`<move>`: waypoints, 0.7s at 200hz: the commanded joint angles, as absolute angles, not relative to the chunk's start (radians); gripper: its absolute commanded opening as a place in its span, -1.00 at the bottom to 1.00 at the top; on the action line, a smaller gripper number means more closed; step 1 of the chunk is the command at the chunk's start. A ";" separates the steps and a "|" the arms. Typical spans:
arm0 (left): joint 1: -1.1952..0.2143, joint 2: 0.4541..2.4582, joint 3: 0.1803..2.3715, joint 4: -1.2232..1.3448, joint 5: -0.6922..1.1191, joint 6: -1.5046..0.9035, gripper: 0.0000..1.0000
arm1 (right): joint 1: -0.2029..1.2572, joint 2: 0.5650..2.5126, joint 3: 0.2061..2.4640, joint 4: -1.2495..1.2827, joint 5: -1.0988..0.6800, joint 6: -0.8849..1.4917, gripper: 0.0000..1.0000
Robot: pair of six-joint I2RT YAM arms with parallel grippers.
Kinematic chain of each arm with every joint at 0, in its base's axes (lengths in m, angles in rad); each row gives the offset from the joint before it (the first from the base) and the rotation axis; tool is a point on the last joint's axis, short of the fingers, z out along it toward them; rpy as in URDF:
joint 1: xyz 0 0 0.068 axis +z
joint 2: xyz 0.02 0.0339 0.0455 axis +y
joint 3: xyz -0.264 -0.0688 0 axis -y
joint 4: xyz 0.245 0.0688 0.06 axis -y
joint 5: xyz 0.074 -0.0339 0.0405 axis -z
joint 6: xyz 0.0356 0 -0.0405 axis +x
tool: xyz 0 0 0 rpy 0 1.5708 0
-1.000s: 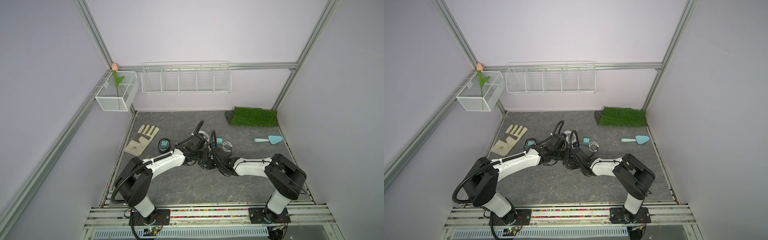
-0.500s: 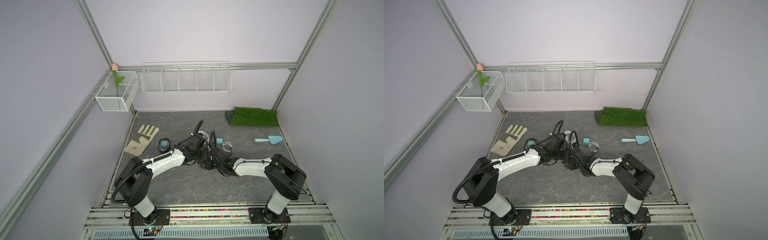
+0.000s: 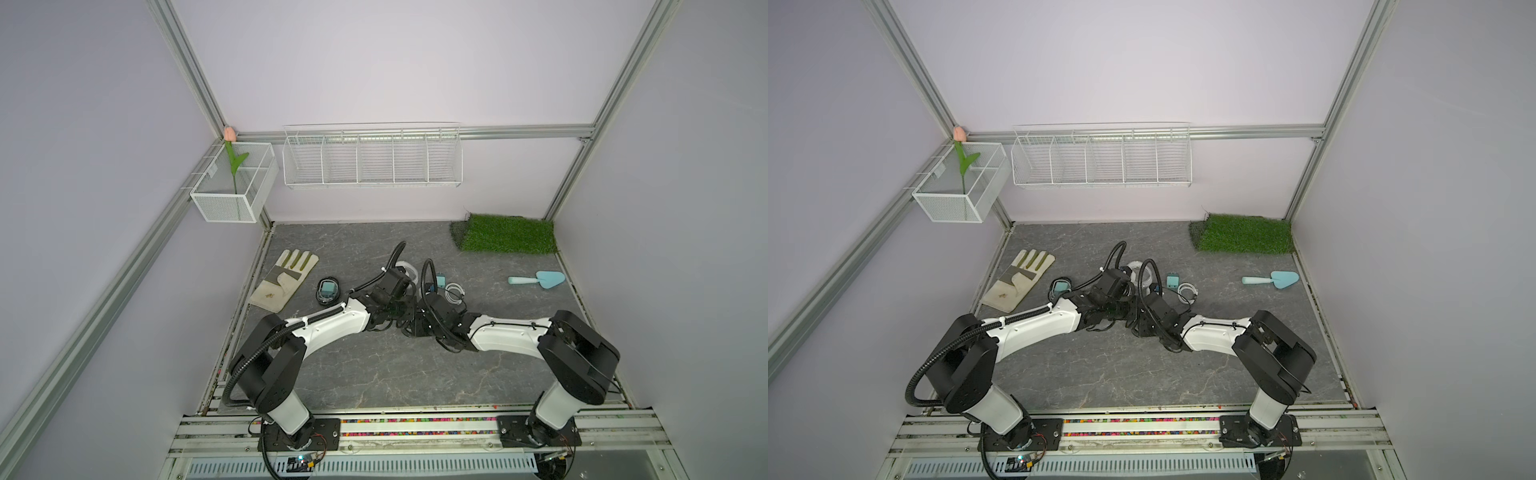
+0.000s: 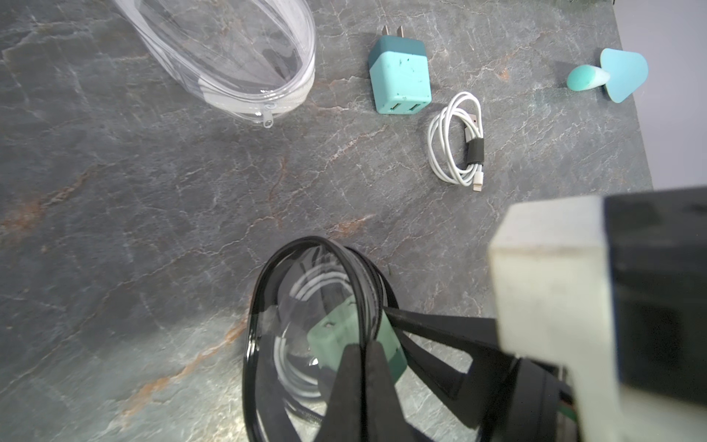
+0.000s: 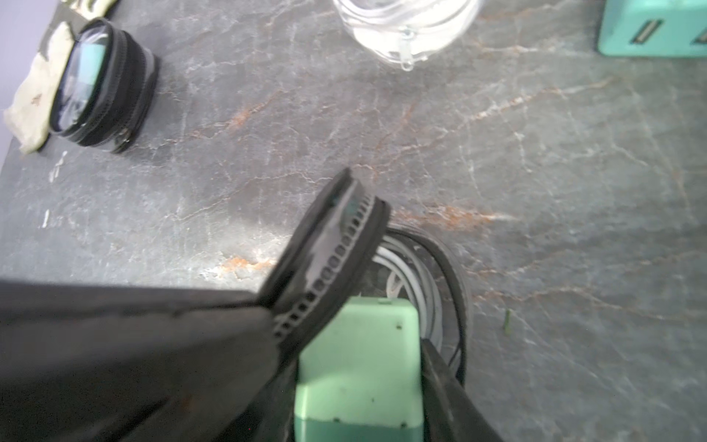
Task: Pack away charging kits
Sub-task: Place the plug in the storage bag.
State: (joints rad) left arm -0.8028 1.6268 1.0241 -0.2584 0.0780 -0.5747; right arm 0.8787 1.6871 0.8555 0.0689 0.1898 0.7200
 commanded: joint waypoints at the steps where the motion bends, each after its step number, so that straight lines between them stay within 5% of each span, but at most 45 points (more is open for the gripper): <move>1: -0.811 1.619 1.008 -0.255 0.110 -0.588 -1.00 | 0.884 1.697 0.910 0.087 0.225 0.769 -0.01; 64: -0.809 1.614 1.006 -0.252 0.107 -0.588 -1.00 | 0.888 1.663 0.888 0.146 0.191 0.735 0.22; 140: -0.808 1.618 1.008 -0.253 0.111 -0.591 -1.00 | 0.871 1.539 0.803 0.086 0.266 0.726 0.12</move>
